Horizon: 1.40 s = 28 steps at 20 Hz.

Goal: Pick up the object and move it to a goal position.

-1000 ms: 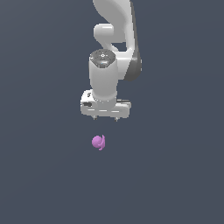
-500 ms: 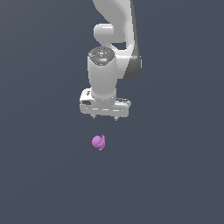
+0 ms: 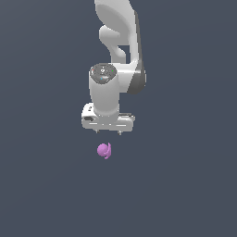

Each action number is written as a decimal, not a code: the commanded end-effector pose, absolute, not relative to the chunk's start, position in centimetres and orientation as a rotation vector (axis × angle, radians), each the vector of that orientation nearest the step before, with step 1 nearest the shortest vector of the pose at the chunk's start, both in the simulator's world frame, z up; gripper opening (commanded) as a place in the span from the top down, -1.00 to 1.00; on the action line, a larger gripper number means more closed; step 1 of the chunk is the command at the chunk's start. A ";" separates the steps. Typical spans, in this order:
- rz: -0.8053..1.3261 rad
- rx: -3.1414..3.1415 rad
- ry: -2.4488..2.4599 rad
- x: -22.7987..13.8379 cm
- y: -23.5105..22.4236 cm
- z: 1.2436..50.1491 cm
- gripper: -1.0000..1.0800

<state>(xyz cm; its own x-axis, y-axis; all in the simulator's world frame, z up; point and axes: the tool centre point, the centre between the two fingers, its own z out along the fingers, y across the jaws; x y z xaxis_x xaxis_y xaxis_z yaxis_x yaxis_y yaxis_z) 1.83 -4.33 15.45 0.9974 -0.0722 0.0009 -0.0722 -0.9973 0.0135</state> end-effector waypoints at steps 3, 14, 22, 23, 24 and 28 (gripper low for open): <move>-0.001 3.131 -0.086 3.4 -5.4 13.0 -0.92; 0.000 3.141 -0.048 5.3 -7.0 9.2 -0.92; -0.002 3.141 -0.049 5.3 -7.1 8.4 -0.92; -0.002 3.141 -0.049 5.3 -7.1 8.1 -0.92; -0.002 3.141 -0.049 5.3 -7.1 7.7 -0.92; -0.001 3.141 -0.048 5.2 -7.1 5.5 -0.92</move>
<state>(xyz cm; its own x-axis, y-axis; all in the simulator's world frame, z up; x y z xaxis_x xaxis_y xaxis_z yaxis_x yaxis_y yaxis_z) 5.29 -7.10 6.40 0.9995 -0.0304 0.0003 -0.0304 -0.9995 0.0003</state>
